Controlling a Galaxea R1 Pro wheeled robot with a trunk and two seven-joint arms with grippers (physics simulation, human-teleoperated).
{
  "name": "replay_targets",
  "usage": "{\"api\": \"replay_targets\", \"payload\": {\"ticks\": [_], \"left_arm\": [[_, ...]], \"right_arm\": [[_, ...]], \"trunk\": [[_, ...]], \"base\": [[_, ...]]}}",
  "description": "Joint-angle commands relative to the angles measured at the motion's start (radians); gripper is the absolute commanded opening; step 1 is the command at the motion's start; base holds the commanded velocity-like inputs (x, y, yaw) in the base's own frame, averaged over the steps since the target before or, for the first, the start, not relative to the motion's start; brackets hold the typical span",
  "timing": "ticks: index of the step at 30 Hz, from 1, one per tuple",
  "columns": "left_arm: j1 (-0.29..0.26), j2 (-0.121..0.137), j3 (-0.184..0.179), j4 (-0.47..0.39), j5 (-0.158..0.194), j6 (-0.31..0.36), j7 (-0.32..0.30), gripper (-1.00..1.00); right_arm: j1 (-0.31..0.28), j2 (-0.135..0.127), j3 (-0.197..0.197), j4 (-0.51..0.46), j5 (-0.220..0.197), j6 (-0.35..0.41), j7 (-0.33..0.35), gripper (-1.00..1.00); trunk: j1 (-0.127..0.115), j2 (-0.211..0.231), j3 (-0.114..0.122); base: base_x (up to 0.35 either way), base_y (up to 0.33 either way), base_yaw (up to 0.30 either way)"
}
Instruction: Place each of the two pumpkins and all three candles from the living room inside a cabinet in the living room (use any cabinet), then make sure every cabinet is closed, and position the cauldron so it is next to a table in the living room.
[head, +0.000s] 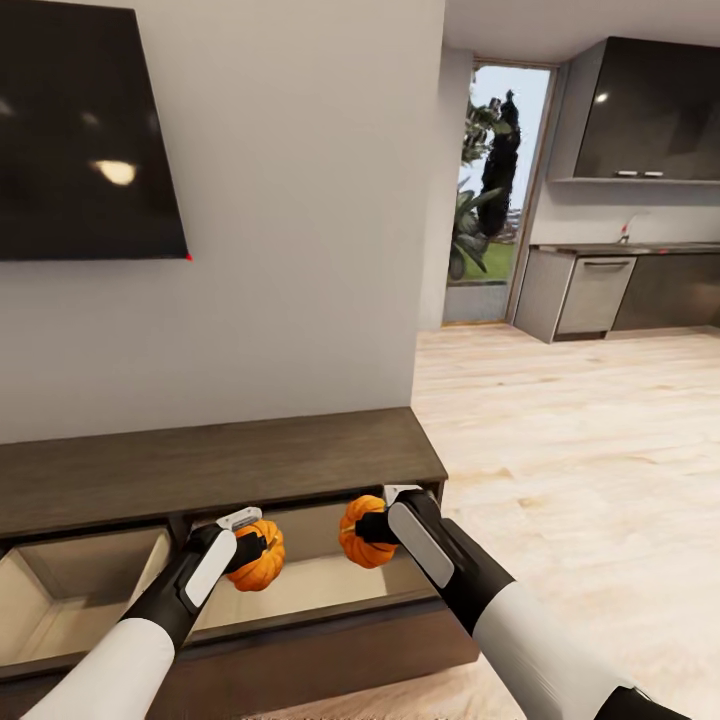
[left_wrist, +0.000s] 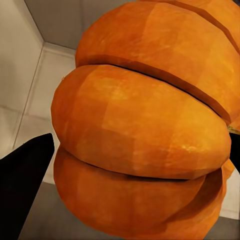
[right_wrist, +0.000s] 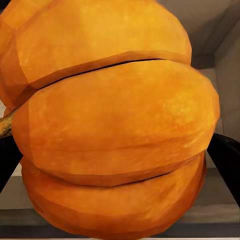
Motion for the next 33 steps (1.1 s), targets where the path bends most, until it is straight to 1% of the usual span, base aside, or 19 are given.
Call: {"api": "replay_targets", "payload": {"ticks": [1, 4, 33], "left_arm": [[-0.001, 0.001, -0.006, -0.002, 0.009, 0.001, 0.012, -1.00], [-0.001, 0.001, -0.006, -0.002, 0.009, 0.001, 0.012, -1.00], [-0.001, 0.001, -0.006, -0.002, 0.011, 0.002, 0.011, -1.00]], "right_arm": [[-0.001, 0.000, 0.002, -0.001, -0.010, -0.001, -0.012, -1.00], [-0.001, 0.000, 0.002, -0.001, -0.010, -0.001, -0.011, -1.00], [-0.001, 0.000, 0.002, -0.001, -0.010, -0.001, -0.011, -1.00]], "trunk": [[0.004, -0.008, -0.004], [0.015, -0.029, -0.014], [0.015, -0.029, -0.014]], "base": [[0.000, 0.000, 0.000], [0.000, 0.000, 0.000], [0.008, 0.000, 0.000]]}}
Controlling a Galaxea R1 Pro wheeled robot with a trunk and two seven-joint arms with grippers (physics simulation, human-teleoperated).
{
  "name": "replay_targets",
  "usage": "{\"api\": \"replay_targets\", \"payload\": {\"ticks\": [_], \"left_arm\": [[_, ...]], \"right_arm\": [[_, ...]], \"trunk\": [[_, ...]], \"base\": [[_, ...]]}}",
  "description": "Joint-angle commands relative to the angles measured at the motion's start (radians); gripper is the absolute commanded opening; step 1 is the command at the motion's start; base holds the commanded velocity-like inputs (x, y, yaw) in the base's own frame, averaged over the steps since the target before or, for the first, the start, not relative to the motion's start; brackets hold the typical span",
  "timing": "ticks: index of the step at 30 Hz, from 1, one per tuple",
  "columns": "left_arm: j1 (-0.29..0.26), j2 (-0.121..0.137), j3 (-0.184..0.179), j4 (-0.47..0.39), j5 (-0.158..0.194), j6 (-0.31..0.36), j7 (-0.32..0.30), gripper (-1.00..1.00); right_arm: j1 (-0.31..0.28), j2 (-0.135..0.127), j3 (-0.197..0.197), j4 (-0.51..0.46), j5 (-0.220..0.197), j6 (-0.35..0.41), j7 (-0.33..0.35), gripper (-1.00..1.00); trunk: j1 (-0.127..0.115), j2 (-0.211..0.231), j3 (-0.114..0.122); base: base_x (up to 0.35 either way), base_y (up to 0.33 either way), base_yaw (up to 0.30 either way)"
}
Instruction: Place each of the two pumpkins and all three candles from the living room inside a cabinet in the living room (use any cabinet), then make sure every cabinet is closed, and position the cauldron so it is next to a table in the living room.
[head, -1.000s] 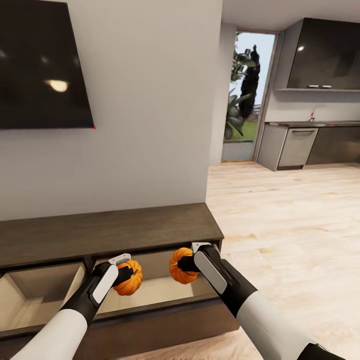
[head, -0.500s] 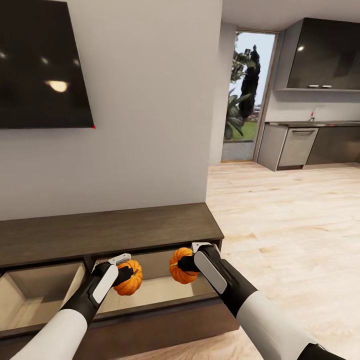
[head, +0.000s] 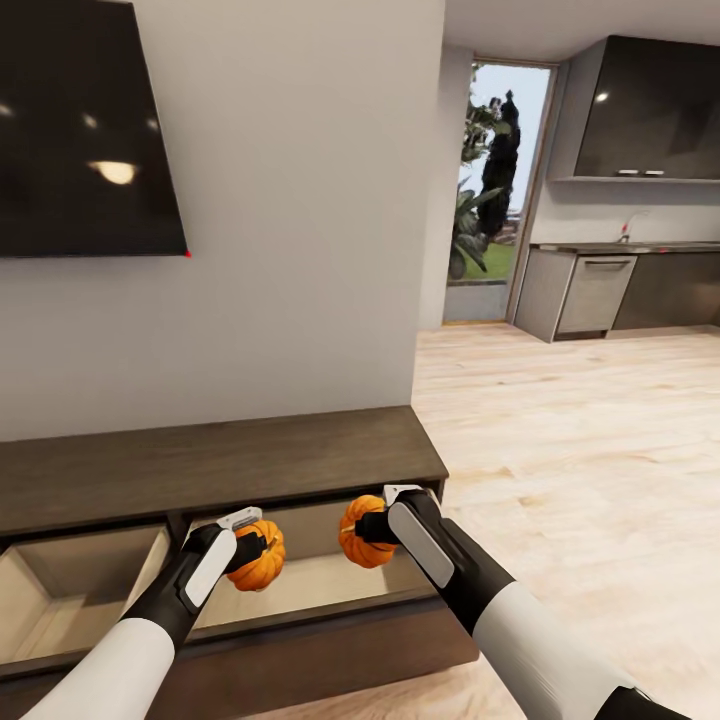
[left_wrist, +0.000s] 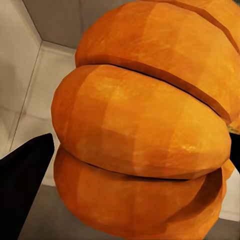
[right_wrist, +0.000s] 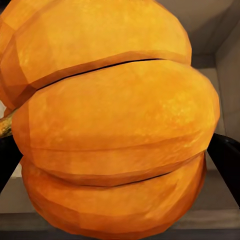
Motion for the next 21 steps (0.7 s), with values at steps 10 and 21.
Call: {"api": "replay_targets", "payload": {"ticks": [10, 21], "left_arm": [[-0.001, 0.001, -0.006, -0.002, 0.008, 0.002, 0.012, -1.00], [-0.001, 0.001, -0.006, -0.002, 0.007, 0.002, 0.012, -1.00]], "right_arm": [[-0.001, 0.000, 0.002, -0.001, -0.009, 0.001, -0.013, -1.00], [-0.001, 0.000, 0.002, -0.001, -0.009, 0.001, -0.013, -1.00]], "trunk": [[0.000, 0.000, -0.001], [0.000, 0.000, -0.001]], "base": [[0.134, 0.012, 0.000], [0.003, 0.000, 0.000]]}}
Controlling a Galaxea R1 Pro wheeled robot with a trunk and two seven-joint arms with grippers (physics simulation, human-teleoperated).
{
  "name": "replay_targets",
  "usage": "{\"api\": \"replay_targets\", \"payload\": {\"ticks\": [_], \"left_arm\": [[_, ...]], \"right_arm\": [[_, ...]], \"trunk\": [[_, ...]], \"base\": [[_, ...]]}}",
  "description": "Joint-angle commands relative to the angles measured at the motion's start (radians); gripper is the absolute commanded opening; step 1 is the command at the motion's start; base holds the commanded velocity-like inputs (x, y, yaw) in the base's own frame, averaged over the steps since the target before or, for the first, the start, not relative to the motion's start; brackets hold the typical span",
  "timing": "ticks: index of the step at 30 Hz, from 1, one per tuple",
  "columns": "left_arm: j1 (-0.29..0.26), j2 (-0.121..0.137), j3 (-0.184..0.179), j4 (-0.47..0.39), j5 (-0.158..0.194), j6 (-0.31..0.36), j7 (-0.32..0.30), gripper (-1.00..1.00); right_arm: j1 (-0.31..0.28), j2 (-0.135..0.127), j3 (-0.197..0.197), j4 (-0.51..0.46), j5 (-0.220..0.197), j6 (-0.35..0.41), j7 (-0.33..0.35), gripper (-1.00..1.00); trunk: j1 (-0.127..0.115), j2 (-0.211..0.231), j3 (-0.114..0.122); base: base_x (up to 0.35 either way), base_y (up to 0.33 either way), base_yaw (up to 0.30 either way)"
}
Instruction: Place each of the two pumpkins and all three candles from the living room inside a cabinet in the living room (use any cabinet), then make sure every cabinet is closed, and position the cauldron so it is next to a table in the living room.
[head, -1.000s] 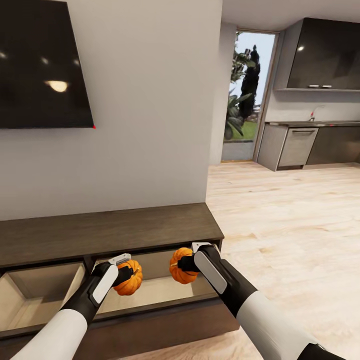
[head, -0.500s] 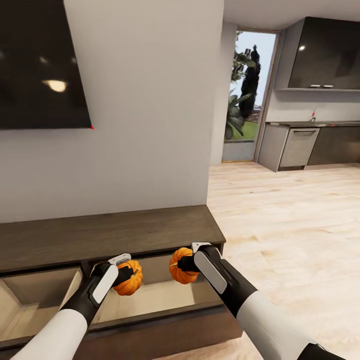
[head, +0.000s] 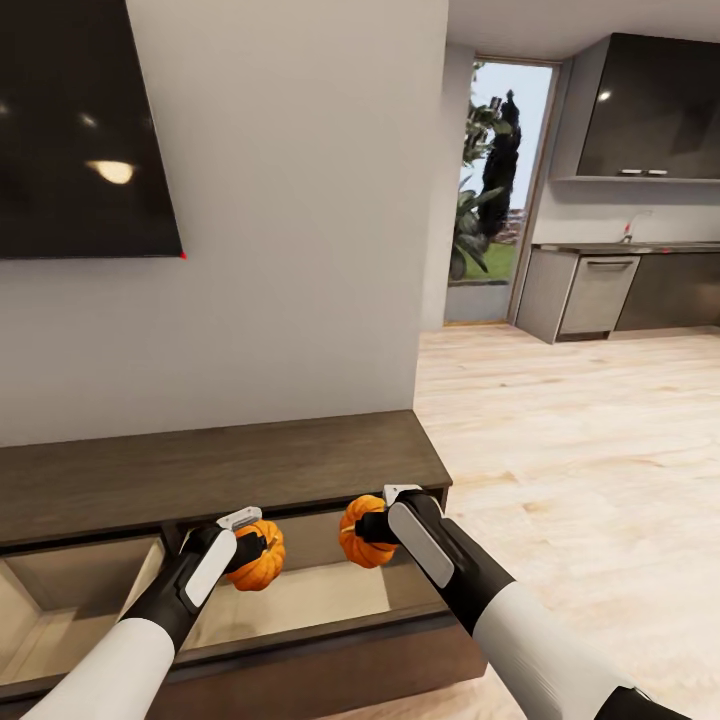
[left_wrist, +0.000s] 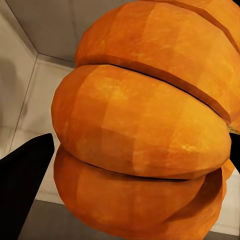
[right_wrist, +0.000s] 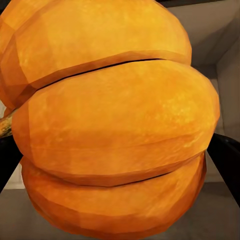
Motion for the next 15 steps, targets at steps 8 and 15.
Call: {"api": "replay_targets", "payload": {"ticks": [8, 15], "left_arm": [[-0.001, 0.001, -0.006, -0.002, 0.010, 0.002, 0.012, -1.00], [-0.001, 0.002, -0.006, -0.002, 0.010, 0.002, 0.012, -1.00]], "right_arm": [[-0.001, -0.001, 0.002, -0.001, -0.010, 0.000, -0.013, -1.00], [-0.001, -0.001, 0.003, -0.001, -0.010, 0.000, -0.013, -1.00]], "trunk": [[0.011, -0.021, -0.010], [0.038, -0.070, -0.032]], "base": [[0.000, 0.000, 0.000], [0.000, 0.000, 0.000]]}}
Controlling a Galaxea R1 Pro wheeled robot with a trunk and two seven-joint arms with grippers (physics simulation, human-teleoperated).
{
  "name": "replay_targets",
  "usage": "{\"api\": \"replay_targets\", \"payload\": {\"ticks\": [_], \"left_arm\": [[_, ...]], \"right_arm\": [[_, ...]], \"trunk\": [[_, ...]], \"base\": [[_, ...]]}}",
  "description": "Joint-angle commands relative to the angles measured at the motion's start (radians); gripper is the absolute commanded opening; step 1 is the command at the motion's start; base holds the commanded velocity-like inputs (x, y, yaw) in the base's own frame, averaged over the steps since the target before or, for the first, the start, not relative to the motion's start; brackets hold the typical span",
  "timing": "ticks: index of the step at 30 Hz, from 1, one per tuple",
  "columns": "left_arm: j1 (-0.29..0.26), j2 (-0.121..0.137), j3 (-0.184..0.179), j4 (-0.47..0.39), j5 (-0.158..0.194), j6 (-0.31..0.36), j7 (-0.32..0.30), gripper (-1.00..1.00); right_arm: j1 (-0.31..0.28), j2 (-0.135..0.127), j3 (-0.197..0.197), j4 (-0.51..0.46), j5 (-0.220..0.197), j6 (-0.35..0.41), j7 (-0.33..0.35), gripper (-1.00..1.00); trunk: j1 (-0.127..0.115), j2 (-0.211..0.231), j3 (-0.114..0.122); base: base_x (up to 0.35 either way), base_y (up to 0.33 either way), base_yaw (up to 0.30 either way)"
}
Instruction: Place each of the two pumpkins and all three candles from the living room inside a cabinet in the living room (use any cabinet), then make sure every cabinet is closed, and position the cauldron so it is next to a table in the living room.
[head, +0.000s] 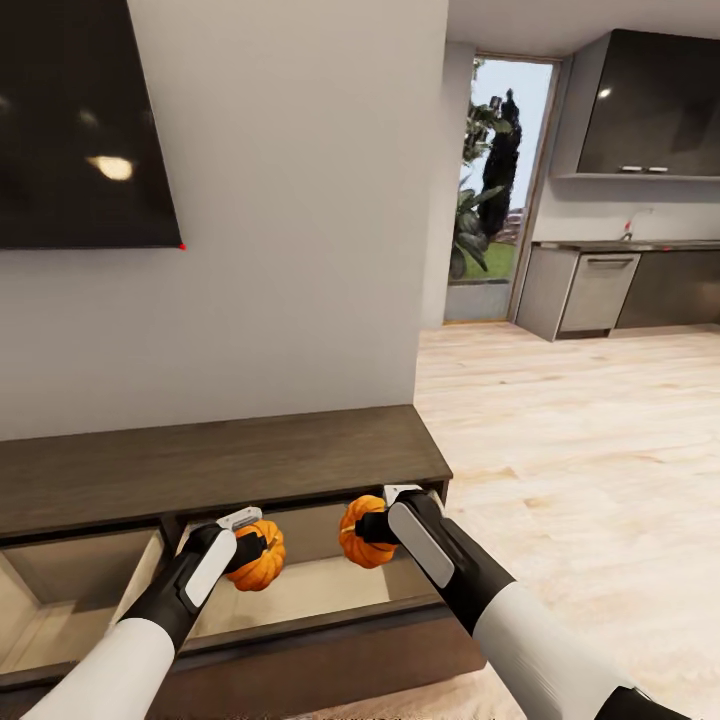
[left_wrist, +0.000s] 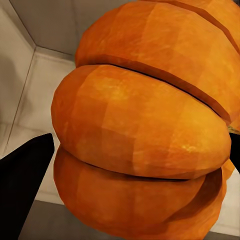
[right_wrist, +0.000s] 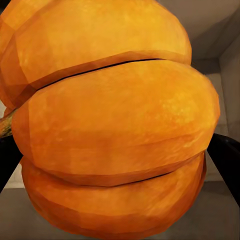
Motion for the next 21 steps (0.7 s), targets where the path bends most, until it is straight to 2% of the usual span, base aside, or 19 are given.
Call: {"api": "replay_targets", "payload": {"ticks": [1, 6, 21], "left_arm": [[-0.001, 0.001, -0.006, -0.002, 0.009, 0.001, 0.012, -1.00], [-0.001, 0.002, -0.006, -0.002, 0.009, 0.001, 0.012, -1.00], [-0.001, 0.001, -0.006, -0.002, 0.009, 0.001, 0.012, -1.00]], "right_arm": [[-0.001, 0.000, 0.002, -0.001, -0.010, -0.001, -0.012, -1.00], [-0.001, -0.001, 0.002, -0.001, -0.010, -0.001, -0.012, -1.00], [-0.001, -0.001, 0.003, -0.001, -0.011, -0.001, -0.012, -1.00]], "trunk": [[0.004, -0.008, -0.004], [0.023, -0.042, -0.020], [0.029, -0.046, -0.078]], "base": [[0.000, 0.000, 0.000], [0.000, 0.000, 0.000], [0.000, 0.000, 0.000]]}}
